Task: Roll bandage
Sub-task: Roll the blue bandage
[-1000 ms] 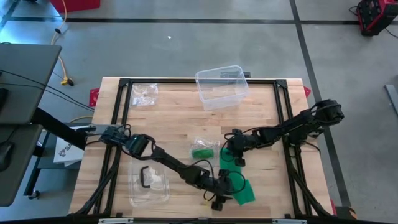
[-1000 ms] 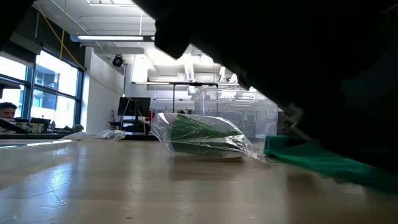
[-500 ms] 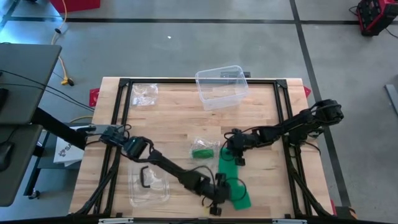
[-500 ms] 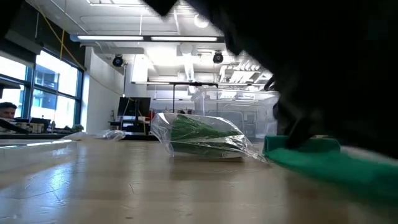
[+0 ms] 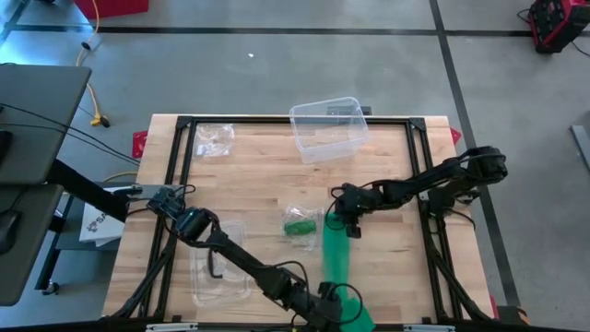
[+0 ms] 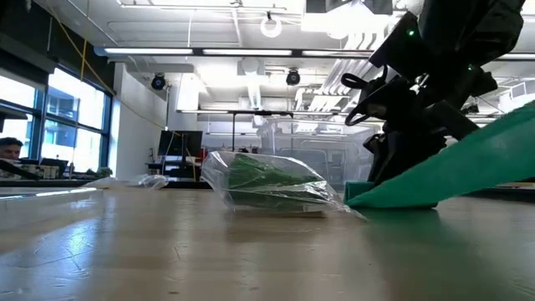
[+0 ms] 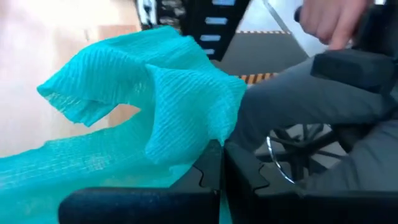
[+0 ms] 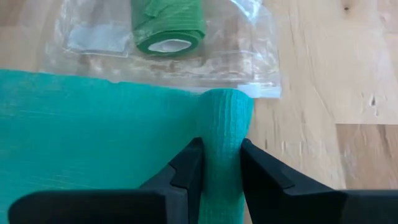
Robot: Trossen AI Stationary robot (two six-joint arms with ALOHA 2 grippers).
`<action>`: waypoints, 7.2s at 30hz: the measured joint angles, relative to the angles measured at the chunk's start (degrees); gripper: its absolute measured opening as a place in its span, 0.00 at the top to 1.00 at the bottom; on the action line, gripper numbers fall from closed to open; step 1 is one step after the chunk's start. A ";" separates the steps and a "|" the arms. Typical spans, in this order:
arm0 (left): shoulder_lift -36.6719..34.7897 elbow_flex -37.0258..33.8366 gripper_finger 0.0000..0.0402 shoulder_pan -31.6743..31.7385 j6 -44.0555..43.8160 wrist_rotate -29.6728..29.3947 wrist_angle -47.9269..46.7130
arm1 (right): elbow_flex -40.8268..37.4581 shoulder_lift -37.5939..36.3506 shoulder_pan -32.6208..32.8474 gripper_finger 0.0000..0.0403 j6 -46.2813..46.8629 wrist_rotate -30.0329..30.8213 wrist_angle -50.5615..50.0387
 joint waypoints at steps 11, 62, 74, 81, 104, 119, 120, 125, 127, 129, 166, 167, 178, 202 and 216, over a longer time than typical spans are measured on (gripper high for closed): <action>0.70 -0.04 1.00 2.13 2.88 -0.75 -2.42 | -0.09 0.11 -1.95 0.79 0.24 -7.31 1.97; 5.97 -0.04 1.00 3.99 0.90 13.30 -1.93 | 0.15 3.76 -6.05 0.51 -1.47 4.39 5.85; 6.05 0.00 0.62 5.81 -3.22 16.59 -1.67 | 0.04 3.91 -5.40 0.51 -1.10 4.91 6.70; 3.06 -0.01 0.46 7.56 -9.88 25.96 -7.64 | 0.04 3.91 -5.40 0.51 -1.44 4.87 6.57; -11.43 -0.37 0.47 5.37 -5.76 -22.75 -30.69 | -0.02 -2.05 3.49 0.51 -3.06 7.30 -4.05; -11.67 -23.07 0.47 13.39 -12.56 -28.47 5.44 | -0.31 -8.31 19.64 0.51 10.19 22.97 -19.67; -11.67 -23.71 0.47 13.60 -12.24 -30.27 6.38 | -0.31 -8.65 19.84 0.51 10.33 23.23 -19.69; -11.13 -26.39 0.47 15.83 -4.90 -28.90 14.13 | -0.17 -10.47 19.93 0.52 10.46 23.08 -19.03; -10.67 -26.95 0.47 16.55 -4.65 -27.77 15.04 | -0.17 -10.57 19.93 0.54 10.49 22.80 -18.92; -9.92 -27.60 0.47 17.09 -4.57 -27.90 14.88 | -0.26 -10.54 19.84 0.59 10.68 22.16 -18.98; -21.68 -27.85 0.47 11.60 11.43 -34.27 16.83 | -5.64 -37.96 22.63 0.90 9.55 21.24 -22.52; -21.59 -27.85 0.47 11.56 10.24 -34.04 16.34 | -5.64 -36.83 21.53 0.86 10.40 20.77 -22.78; -20.96 -27.93 0.47 10.54 3.89 -30.94 12.37 | -5.64 -18.88 11.33 0.48 4.60 12.14 -16.77; -20.94 -33.20 0.47 6.71 5.29 -40.14 16.09 | -5.68 -29.11 12.30 0.89 4.91 4.32 -16.12; -20.92 -34.69 0.57 8.28 23.90 -39.74 38.06 | -5.66 -42.46 16.74 0.91 2.56 6.89 -12.57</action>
